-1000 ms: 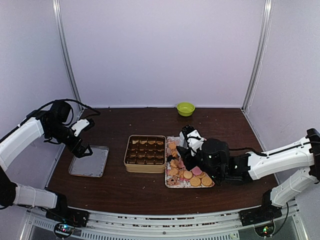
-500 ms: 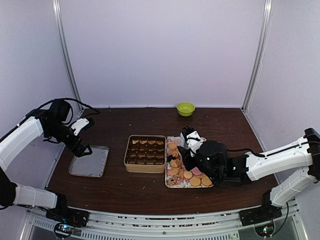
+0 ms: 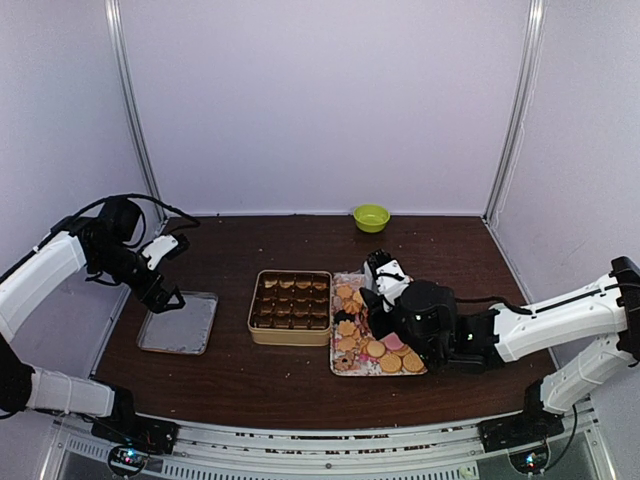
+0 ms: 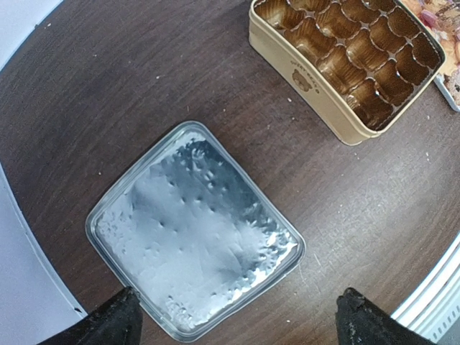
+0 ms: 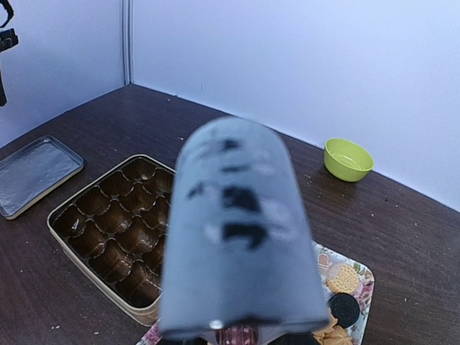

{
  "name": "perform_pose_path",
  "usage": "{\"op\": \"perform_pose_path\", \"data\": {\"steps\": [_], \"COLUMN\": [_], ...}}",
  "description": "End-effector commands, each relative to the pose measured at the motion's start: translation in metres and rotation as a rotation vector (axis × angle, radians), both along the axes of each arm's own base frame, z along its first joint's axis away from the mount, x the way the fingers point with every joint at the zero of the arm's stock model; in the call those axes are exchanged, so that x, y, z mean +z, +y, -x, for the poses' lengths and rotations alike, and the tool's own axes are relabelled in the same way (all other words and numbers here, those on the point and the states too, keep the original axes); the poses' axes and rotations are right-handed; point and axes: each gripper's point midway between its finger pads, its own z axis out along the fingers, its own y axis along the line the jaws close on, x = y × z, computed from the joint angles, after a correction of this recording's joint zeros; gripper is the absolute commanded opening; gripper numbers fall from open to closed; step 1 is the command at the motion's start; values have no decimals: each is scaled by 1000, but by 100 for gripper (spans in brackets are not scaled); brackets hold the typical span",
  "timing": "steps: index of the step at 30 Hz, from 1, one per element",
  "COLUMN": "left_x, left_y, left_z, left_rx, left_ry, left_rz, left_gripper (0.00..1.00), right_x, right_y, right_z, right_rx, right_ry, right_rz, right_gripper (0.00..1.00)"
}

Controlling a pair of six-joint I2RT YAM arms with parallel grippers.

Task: Pack the cookies
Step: Pick up the fake cookies from the plate, then place the fake cookies in the empty pocket of the box.

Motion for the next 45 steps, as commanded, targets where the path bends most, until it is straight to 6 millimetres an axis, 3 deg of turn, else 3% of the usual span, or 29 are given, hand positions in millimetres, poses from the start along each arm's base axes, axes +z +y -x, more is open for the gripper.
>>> {"op": "perform_pose_path", "data": {"steps": [1,8,19,22,27,30,34,40,45], "left_x": [10,10,8,9,11,10,8,1,-5], "left_y": [-1,-3,-3,-3,-4,-3,-2,3,11], "left_z": [-5,-7,-6,-5,-6,-5,-4,2,1], "left_rx": [-17,-21,-21,-21,-24,-24,-25,-19,-6], "left_ry": [-27,-22,-18,-20,-27,-27,-22,-6,5], "left_rz": [10,18,19,19,22,15,11,-5,-34], "left_gripper": [97,96,96,95,95,95,95,95,95], "right_x": [17,25,19,34,80,98,111,131,137], "right_y": [-14,-23,-23,-19,-13,-5,15,76,127], "right_z": [-4,-5,-9,-8,-3,0,0,-12,-30], "right_rx": [-64,-93,-76,-45,18,66,124,229,283], "right_ry": [-40,-56,-27,-35,-80,-95,-107,-121,-131], "right_rz": [-8,-22,-59,-92,-159,-181,-185,-203,-208], "right_gripper": [17,0,0,0,0,0,0,0,0]}}
